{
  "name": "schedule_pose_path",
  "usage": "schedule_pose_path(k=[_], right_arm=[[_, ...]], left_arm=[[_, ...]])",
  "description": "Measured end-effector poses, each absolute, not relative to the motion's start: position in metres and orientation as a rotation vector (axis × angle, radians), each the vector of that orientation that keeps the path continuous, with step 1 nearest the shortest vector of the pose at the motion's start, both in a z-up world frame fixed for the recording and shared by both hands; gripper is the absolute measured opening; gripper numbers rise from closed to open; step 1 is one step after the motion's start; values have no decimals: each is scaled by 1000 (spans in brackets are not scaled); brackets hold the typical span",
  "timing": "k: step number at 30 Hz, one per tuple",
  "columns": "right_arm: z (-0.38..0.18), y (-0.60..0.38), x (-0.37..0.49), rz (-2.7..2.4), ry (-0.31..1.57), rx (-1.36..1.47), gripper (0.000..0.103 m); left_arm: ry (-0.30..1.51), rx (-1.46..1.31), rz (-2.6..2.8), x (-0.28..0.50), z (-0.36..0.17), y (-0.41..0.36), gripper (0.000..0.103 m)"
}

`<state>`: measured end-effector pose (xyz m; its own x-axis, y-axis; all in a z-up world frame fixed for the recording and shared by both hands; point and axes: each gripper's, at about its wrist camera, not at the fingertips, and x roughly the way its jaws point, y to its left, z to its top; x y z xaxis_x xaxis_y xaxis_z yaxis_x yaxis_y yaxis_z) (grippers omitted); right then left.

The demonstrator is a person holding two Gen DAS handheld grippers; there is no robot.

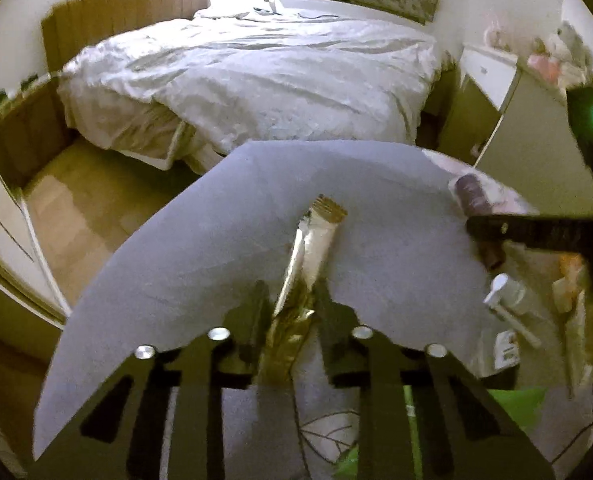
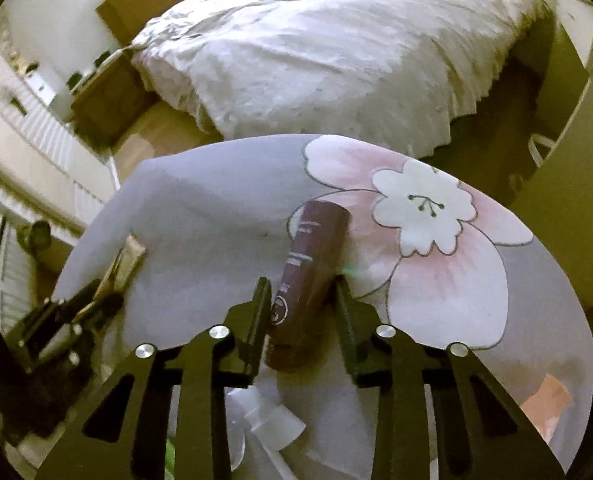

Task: Collect trash
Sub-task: 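Grasp the gold snack wrapper with the left tool while the right tool grasps the brown bottle, then carry the wrapper and brown bottle over the black bin and open both tools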

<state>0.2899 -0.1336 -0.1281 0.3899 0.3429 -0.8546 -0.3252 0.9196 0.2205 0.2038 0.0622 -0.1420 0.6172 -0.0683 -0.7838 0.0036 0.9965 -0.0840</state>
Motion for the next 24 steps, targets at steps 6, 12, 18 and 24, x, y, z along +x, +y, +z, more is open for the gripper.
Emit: schedule_pose_path(k=[6, 12, 18, 24], right_arm=[[-106, -142, 268, 544, 1022, 65, 28], [-65, -174, 236, 628, 950, 109, 28], [-32, -240, 206, 596, 878, 122, 27], [-20, -317, 185, 498, 843, 139, 27]], left_arm=[[836, -170, -123, 182, -118, 60, 16], [775, -199, -221, 162, -80, 32, 16], [742, -178, -323, 154, -53, -17, 16], [744, -143, -440, 159, -45, -86, 16]])
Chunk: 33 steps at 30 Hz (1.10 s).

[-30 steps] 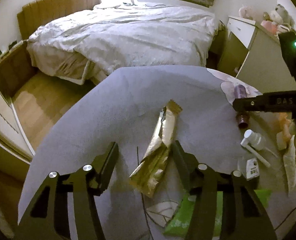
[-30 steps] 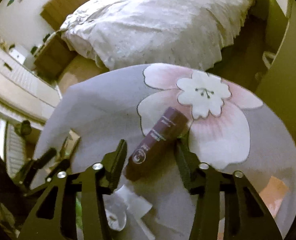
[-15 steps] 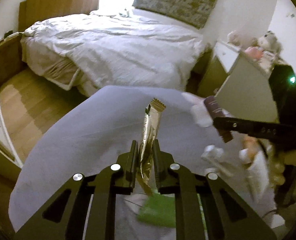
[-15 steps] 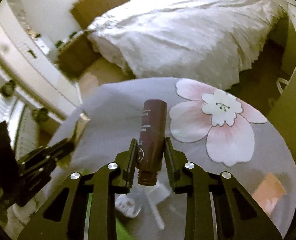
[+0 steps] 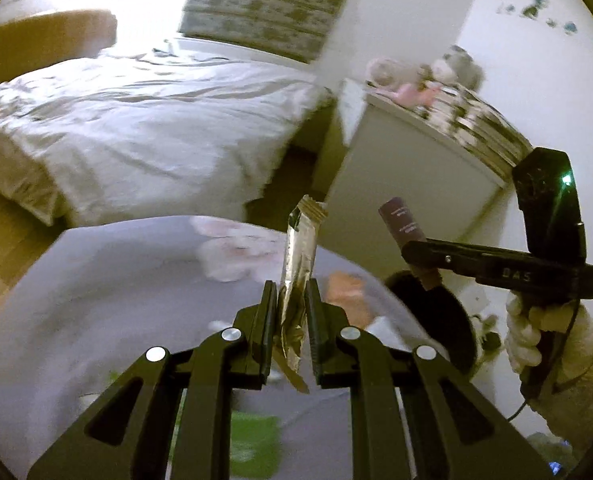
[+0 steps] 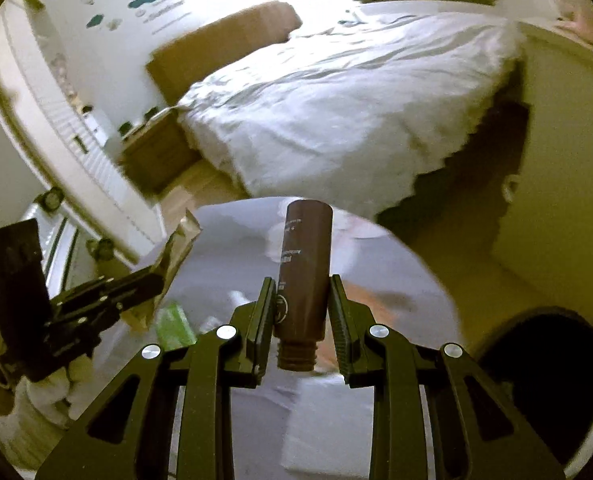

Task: Collect trash
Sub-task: 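Carry the wrapper and brown bottle over the black bin and open both tools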

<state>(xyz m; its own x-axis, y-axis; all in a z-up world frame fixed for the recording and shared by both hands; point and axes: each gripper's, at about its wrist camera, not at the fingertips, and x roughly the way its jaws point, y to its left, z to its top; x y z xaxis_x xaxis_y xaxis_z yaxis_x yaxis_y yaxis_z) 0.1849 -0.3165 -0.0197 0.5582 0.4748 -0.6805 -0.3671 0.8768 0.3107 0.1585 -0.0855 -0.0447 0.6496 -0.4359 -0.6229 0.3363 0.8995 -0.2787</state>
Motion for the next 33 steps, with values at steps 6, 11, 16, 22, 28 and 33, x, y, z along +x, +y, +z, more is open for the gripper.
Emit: schedule_pose_path(k=[6, 11, 16, 22, 28, 33], right_arm=[[-26, -383, 174, 405, 839, 169, 27], [-44, -436, 167, 322, 842, 210, 27], [-73, -491, 163, 218, 861, 288, 27], [-104, -530, 161, 138, 899, 351, 27], [-131, -561, 157, 75, 928, 412, 27], [-145, -572, 152, 44, 940, 434, 27]], left_arm=[[768, -116, -551, 166, -47, -151, 16], [801, -104, -638, 168, -55, -200, 16], [845, -103, -712, 172, -70, -252, 16], [893, -62, -771, 170, -90, -303, 16], [916, 11, -777, 166, -107, -338, 16], [888, 89, -757, 157, -112, -354, 17]])
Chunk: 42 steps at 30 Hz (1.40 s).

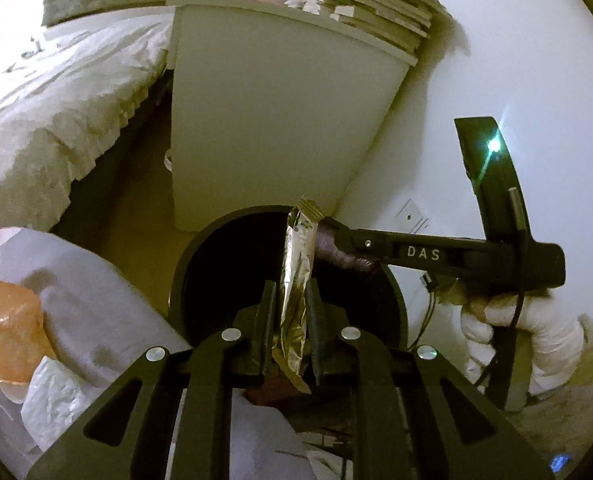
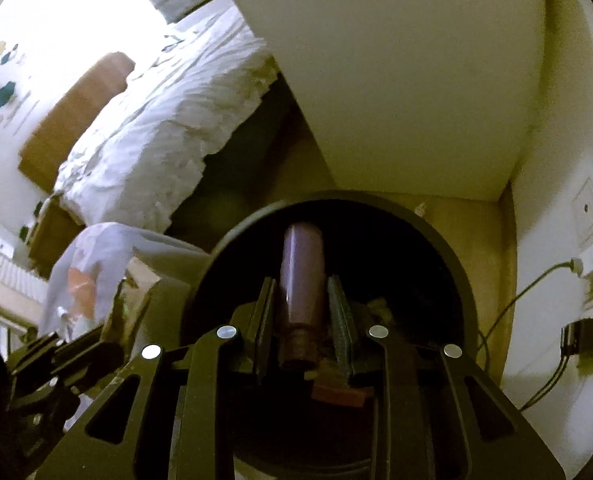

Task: Collect trash
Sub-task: 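Carry the wrapper and brown bottle over the black bin and open both tools, then move both open tools back over the table toward the white plastic bag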

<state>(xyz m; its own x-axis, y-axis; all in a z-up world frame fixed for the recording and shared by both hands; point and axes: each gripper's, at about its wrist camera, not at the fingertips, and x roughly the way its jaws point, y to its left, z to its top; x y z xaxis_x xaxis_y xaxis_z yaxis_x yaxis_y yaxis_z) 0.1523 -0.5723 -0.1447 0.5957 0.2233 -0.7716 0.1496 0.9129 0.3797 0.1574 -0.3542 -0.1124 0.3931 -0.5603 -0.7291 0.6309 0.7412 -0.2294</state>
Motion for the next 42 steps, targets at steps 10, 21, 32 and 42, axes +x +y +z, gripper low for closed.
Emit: schedule_pose_path(k=[10, 21, 32, 42], right_arm=[[-155, -582, 147, 21, 944, 475, 27], [-146, -582, 130, 42, 931, 506, 27], [-119, -549, 121, 106, 901, 481, 51], [-97, -488, 132, 211, 916, 398, 62]], left_arm=[[832, 220, -743, 143, -112, -381, 21], [714, 277, -680, 122, -86, -372, 60], [644, 249, -626, 103, -55, -332, 70], [661, 210, -567, 100, -56, -279, 78]])
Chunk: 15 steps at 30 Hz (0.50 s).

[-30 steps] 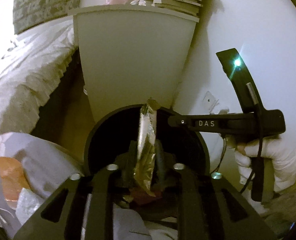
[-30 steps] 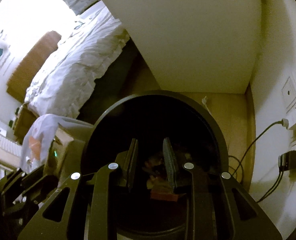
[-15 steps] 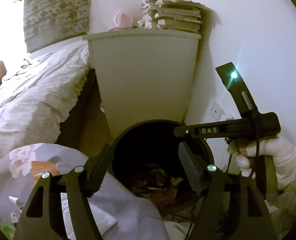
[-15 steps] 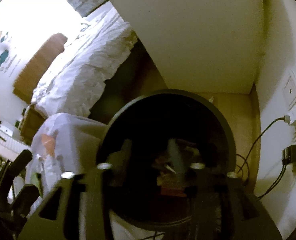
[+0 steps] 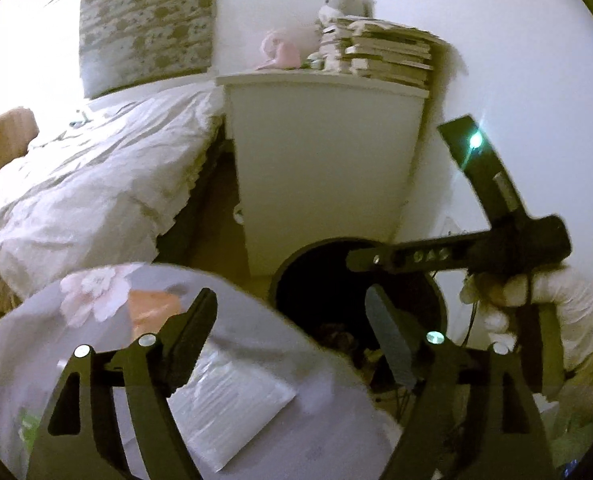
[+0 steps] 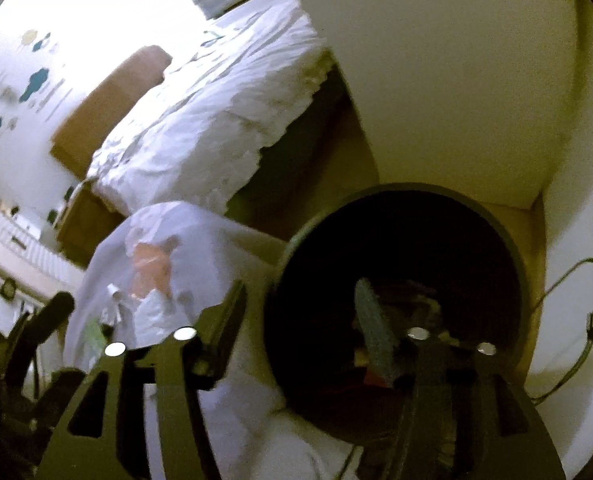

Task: Collect trash
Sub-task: 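Move both open tools back over the table toward the white plastic bag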

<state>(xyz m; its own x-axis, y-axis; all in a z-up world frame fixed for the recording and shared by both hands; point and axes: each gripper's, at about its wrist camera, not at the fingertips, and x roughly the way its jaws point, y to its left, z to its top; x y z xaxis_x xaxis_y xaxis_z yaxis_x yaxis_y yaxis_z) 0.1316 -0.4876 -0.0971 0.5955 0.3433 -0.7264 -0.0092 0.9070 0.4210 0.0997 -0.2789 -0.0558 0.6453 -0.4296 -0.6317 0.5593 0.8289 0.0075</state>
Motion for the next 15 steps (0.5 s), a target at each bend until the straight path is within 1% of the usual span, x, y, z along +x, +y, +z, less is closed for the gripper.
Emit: schedule_pose_path(k=[1, 2, 7, 10, 15], right_arm=[[-96, -480, 133, 224, 919, 383, 63], [-94, -469, 135, 244, 923, 357, 63], [-91, -420, 142, 331, 935, 259, 63], [-92, -394, 146, 384, 949, 230, 67], [-99, -360, 149, 448, 985, 156, 68]], left_arm=[[674, 204, -556, 101, -59, -270, 81], [687, 196, -538, 103, -63, -260, 82], [764, 143, -413, 118, -83, -195, 82], [806, 109, -342, 124, -94, -151, 82], [855, 139, -338, 125, -108, -93, 85]])
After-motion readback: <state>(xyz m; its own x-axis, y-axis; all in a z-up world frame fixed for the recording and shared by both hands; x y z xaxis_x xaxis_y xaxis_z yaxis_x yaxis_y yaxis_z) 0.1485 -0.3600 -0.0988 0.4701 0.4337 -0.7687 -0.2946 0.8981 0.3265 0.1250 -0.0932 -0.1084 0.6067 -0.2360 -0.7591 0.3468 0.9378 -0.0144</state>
